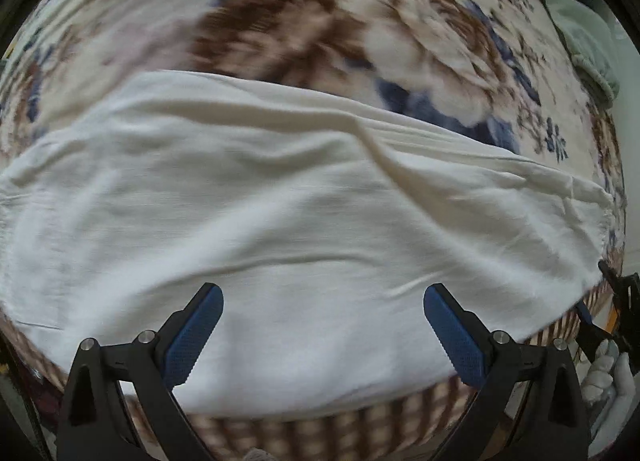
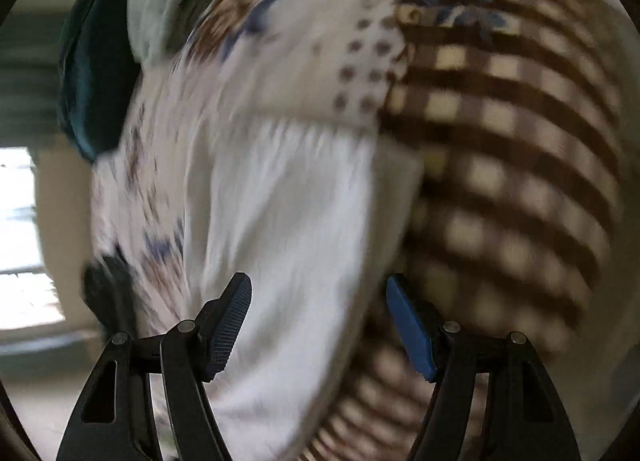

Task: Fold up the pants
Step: 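Lift the right gripper away from the folded trousers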

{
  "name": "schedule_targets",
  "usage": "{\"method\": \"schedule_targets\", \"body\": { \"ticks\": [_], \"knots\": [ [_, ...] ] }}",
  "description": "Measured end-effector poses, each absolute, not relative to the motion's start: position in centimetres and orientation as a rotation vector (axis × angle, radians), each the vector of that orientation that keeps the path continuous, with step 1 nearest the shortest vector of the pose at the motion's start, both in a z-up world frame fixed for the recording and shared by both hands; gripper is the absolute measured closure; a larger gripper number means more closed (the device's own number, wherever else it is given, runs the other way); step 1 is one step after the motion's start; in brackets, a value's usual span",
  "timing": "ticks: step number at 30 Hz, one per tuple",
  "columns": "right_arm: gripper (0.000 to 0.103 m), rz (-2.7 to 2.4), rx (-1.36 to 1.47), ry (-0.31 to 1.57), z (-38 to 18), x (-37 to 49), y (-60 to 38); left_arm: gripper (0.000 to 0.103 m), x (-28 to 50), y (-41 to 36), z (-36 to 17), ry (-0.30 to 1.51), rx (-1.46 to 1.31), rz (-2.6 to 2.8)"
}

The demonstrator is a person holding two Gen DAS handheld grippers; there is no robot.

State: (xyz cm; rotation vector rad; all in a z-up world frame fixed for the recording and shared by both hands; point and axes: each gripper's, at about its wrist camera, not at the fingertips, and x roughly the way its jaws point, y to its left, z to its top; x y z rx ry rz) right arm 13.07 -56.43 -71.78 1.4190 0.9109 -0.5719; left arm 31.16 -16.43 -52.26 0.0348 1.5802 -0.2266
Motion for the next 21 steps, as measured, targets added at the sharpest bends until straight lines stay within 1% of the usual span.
{"method": "schedule_targets", "body": {
  "ticks": [2, 4, 5, 8, 10, 11, 12, 15, 17, 20, 21],
  "knots": [
    [0.033, -0.513, 1.468, 0.885, -74.1, 13.7, -58.1, 0.0, 31.4, -18.6, -54.1, 1.592, 0.041, -0.217],
    [0.074, -0.463, 1.453, 0.869, -74.9, 14.3, -58.8, 0.0, 31.8, -19.5, -56.0, 1.621, 0.049, -0.163],
    [0.091, -0.434, 1.431, 0.851, -74.6, 15.0, -58.6, 0.0, 32.1, -19.5, -56.6, 1.629, 0.039, -0.139],
    [0.091, -0.374, 1.377, 0.766, -73.2, 15.4, -58.2, 0.0, 33.0, -19.1, -57.6, 1.633, -0.01, -0.11],
    [0.089, -0.356, 1.418, 0.771, -74.4, 15.1, -58.4, 0.0, 33.3, -19.2, -58.0, 1.639, -0.001, -0.104],
    [0.086, -0.369, 1.436, 0.815, -75.6, 15.1, -58.5, 0.0, 33.4, -19.4, -58.1, 1.639, 0.014, -0.098],
    [0.081, -0.365, 1.46, 0.828, -76.5, 15.0, -58.6, 0.0, 33.4, -19.6, -58.2, 1.633, 0.025, -0.093],
    [0.079, -0.298, 1.562, 0.782, -78.4, 14.7, -58.9, 0.0, 34.1, -19.9, -58.3, 1.663, 0.032, -0.07],
    [0.079, -0.269, 1.585, 0.764, -78.8, 15.1, -58.9, 0.0, 34.5, -20.8, -58.4, 1.676, 0.034, -0.067],
    [0.078, -0.195, 1.593, 0.757, -79.0, 17.1, -58.3, 0.0, 34.9, -21.0, -56.9, 1.635, 0.006, -0.1],
    [0.081, -0.191, 1.565, 0.767, -78.9, 17.7, -58.1, 0.0, 34.9, -21.0, -56.7, 1.627, 0.014, -0.099]
  ]
}}
